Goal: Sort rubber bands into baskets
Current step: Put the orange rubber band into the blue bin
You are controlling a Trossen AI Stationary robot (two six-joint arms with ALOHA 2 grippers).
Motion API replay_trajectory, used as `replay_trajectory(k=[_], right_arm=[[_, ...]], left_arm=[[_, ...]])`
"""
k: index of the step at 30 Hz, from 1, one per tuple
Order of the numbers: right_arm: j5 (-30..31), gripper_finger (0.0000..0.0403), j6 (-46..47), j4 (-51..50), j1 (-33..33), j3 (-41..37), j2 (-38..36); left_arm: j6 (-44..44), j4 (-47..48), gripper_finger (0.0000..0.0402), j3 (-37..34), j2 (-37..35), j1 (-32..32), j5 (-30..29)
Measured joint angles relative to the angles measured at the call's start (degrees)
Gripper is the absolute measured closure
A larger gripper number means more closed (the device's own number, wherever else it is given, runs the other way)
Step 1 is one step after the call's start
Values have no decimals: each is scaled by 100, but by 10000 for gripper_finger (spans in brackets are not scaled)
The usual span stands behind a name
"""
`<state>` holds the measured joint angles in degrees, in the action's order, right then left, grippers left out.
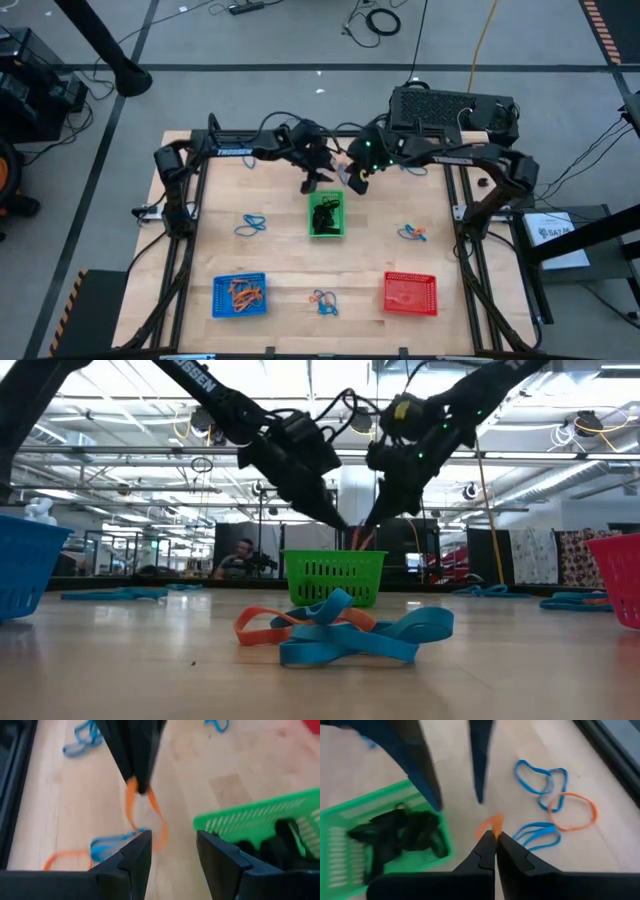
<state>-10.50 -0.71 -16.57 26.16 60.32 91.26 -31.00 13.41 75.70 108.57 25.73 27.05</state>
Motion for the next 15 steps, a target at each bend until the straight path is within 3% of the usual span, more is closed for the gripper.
replay_trajectory(k=[15], right_arm=[[13,403,112,-36,-502,-227,-207]], left_arm=[[61,-505,238,0,0,-364,-506]])
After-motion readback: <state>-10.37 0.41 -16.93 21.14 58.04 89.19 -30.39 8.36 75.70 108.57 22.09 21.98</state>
